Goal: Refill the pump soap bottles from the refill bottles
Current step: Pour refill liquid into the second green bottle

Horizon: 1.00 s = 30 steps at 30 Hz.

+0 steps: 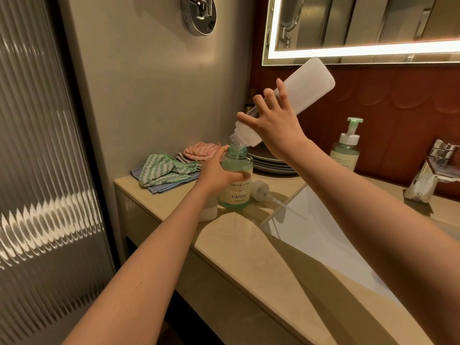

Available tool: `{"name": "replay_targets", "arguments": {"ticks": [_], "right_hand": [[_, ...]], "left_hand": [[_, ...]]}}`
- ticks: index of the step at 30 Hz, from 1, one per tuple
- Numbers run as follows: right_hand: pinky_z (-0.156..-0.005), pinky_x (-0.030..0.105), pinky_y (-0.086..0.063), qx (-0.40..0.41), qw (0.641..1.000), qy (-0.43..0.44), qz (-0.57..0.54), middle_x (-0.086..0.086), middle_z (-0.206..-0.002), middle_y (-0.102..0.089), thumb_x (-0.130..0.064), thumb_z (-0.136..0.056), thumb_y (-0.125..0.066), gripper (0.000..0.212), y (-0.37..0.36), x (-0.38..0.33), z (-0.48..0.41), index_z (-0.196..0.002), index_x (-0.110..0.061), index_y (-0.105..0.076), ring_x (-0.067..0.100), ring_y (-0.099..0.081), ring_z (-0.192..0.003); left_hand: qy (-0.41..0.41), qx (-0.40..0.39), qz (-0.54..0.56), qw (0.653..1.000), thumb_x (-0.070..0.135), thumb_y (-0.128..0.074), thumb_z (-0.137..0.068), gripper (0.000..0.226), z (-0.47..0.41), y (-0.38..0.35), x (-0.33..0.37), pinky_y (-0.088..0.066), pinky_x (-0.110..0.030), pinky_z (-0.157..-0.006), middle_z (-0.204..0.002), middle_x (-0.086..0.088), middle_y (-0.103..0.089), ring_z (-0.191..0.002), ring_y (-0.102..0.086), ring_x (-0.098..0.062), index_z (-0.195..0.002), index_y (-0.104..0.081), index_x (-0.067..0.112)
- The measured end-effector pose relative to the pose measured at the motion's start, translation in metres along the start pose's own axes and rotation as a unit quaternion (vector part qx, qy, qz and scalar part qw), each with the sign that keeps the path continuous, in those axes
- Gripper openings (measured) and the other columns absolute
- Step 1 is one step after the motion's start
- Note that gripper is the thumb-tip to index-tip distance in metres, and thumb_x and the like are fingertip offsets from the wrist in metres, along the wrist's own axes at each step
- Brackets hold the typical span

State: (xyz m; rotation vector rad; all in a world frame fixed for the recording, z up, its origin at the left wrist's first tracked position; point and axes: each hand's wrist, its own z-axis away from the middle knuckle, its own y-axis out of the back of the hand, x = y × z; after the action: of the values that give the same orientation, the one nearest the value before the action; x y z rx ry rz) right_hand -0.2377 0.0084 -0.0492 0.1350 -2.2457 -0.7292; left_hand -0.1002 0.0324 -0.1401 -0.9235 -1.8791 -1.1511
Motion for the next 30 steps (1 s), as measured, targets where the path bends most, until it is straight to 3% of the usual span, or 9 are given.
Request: {"name": "replay_targets", "arguments": {"ticks": [8, 15, 19, 23, 27, 30], "right_hand": [[-0.112, 0.055, 0.003, 0.004, 0.999, 0.026, 0.035, 0.021, -0.138, -0.030, -0.015, -0.086, -0.061, 0.061, 0.003, 0.000, -0.005, -0.138, -0.021, -0.028, 0.042, -0.021, -0.134], [-0.112, 0.056, 0.000, 0.009, 0.997, 0.036, 0.071, 0.020, -0.141, -0.029, -0.015, -0.085, -0.063, 0.065, 0.003, 0.000, -0.006, -0.139, -0.021, -0.026, 0.041, -0.022, -0.135], [-0.111, 0.056, -0.007, 0.018, 0.995, 0.028, 0.097, 0.018, -0.138, -0.036, -0.019, -0.081, -0.068, 0.065, 0.000, -0.001, -0.006, -0.136, -0.023, -0.032, 0.039, -0.029, -0.133], [-0.108, 0.053, -0.025, 0.051, 0.988, 0.012, 0.148, 0.010, -0.123, -0.054, -0.031, -0.065, -0.080, 0.066, -0.005, -0.004, -0.006, -0.124, -0.029, -0.048, 0.033, -0.049, -0.120], [-0.108, 0.052, -0.026, 0.064, 0.984, 0.014, 0.164, 0.008, -0.122, -0.055, -0.034, -0.065, -0.079, 0.067, -0.011, -0.003, -0.006, -0.123, -0.031, -0.047, 0.031, -0.050, -0.120], [-0.104, 0.050, -0.035, 0.075, 0.980, 0.022, 0.183, 0.004, -0.114, -0.061, -0.039, -0.053, -0.084, 0.070, -0.012, -0.002, -0.007, -0.116, -0.035, -0.054, 0.027, -0.057, -0.112]], "left_hand": [[0.005, 0.002, -0.006, 1.000, 0.026, -0.080, -0.070, 0.087, 0.001, -0.001, 0.001, -0.038, -0.030, -0.090, -0.144, -0.001, -0.042, -0.129, -0.041, -0.021, -0.142, -0.032, 0.023], [0.011, 0.002, 0.001, 1.000, 0.026, -0.081, -0.069, 0.088, 0.000, -0.001, 0.000, -0.036, -0.026, -0.086, -0.142, -0.002, -0.044, -0.127, -0.042, -0.020, -0.142, -0.031, 0.023], [0.014, 0.002, 0.000, 1.000, 0.027, -0.081, -0.069, 0.090, 0.000, -0.001, 0.000, -0.036, -0.027, -0.087, -0.141, -0.002, -0.044, -0.128, -0.042, -0.020, -0.143, -0.030, 0.024], [0.015, 0.003, -0.003, 1.000, 0.027, -0.081, -0.068, 0.091, -0.001, -0.002, 0.000, -0.036, -0.027, -0.088, -0.143, -0.002, -0.042, -0.129, -0.041, -0.020, -0.143, -0.029, 0.024], [0.016, 0.003, 0.007, 1.000, 0.026, -0.081, -0.069, 0.090, -0.001, -0.002, -0.001, -0.036, -0.027, -0.087, -0.141, -0.003, -0.045, -0.127, -0.043, -0.020, -0.143, -0.030, 0.024], [0.018, 0.002, 0.005, 1.000, 0.027, -0.082, -0.068, 0.091, -0.002, -0.002, -0.002, -0.038, -0.030, -0.091, -0.141, -0.004, -0.044, -0.128, -0.042, -0.022, -0.143, -0.030, 0.025]]}}
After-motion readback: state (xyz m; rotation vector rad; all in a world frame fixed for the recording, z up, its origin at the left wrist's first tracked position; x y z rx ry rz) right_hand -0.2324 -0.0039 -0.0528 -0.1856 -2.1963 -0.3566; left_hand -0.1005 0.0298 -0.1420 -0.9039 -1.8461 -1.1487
